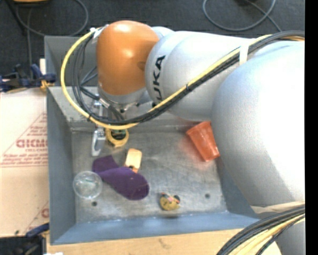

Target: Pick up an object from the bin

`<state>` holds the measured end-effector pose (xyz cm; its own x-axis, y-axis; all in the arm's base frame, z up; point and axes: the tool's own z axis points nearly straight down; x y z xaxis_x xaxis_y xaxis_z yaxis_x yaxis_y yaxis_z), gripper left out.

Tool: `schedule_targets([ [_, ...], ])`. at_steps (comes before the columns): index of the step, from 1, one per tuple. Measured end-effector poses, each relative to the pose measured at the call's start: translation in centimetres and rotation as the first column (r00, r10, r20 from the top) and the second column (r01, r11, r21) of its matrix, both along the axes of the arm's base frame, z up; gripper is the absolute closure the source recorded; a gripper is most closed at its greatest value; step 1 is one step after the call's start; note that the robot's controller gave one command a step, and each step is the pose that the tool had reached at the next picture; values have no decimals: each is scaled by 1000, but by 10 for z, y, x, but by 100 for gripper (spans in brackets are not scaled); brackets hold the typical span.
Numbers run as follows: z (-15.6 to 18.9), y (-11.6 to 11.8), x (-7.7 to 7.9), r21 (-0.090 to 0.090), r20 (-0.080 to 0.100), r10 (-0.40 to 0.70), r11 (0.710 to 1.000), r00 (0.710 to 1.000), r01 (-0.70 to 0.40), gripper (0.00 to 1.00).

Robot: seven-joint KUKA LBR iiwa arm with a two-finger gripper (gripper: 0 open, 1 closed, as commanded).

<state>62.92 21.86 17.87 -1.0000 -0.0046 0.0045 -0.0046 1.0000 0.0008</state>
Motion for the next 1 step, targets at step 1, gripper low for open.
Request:
schedule_targets([
  [1,6,-1,2,2,8,-4,1000,1000,4,0],
])
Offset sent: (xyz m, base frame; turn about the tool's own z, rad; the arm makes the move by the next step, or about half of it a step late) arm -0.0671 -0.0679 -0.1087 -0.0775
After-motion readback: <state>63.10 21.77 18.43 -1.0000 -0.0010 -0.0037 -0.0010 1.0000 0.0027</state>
